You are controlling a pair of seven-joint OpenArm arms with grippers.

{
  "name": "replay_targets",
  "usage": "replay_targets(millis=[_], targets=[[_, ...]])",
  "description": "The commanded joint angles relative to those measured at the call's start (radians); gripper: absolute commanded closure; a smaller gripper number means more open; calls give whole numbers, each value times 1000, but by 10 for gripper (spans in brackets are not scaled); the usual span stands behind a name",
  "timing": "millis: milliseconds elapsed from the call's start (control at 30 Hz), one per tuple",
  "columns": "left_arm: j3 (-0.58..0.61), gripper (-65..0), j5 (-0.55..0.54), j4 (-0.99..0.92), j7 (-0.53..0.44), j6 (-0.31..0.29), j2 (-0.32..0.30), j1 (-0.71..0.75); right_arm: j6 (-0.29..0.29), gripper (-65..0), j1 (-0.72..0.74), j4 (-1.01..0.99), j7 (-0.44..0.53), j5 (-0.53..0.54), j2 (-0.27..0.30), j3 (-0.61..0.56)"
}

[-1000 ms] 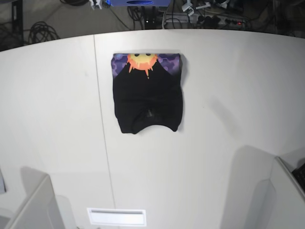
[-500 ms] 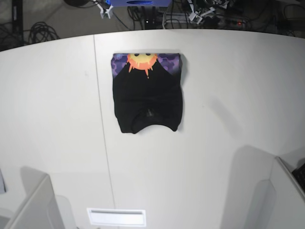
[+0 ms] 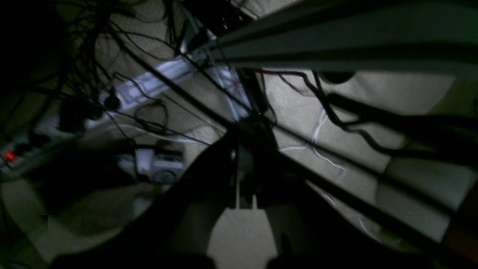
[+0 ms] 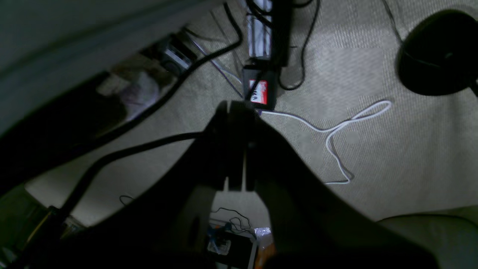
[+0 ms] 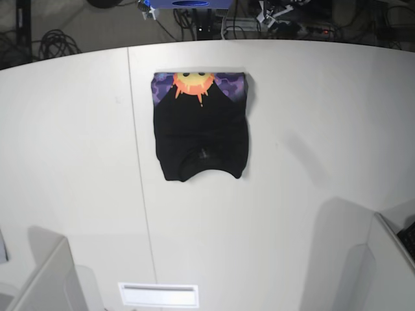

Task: Fold the T-shirt properly

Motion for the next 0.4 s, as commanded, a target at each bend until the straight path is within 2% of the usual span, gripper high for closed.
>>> replay_targets(millis=[0,367], targets=[[1,0,-1,-1,-8,-7,-24,10,1,0,-17,-2,-1,2,0,2],[-2,0,-1,2,-9,-7,-36,4,1,0,-43,-2,1,2,-14,-2]])
